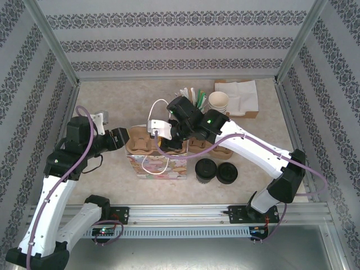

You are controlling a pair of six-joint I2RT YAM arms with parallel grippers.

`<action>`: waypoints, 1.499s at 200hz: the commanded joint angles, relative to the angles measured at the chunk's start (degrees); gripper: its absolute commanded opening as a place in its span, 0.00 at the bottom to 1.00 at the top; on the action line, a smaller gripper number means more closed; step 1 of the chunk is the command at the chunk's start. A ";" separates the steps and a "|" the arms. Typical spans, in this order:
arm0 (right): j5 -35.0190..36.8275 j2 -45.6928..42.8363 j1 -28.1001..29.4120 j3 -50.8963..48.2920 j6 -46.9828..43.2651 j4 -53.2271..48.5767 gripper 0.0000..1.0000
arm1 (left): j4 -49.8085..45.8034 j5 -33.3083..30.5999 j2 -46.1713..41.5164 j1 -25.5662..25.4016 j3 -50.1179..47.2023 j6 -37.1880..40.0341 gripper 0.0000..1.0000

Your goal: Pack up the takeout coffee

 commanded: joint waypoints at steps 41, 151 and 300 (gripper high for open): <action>0.99 -2.87 0.77 -0.58 0.68 2.31 0.36 | 1.86 -1.82 -1.71 0.53 1.11 -0.20 0.59; 2.24 -2.07 0.77 -1.88 -0.89 0.56 0.35 | 2.53 -0.38 -1.31 0.52 1.08 -0.51 0.65; 4.48 0.18 1.96 -0.99 -2.12 -3.41 0.35 | 1.04 2.37 1.07 0.44 -0.56 0.85 0.63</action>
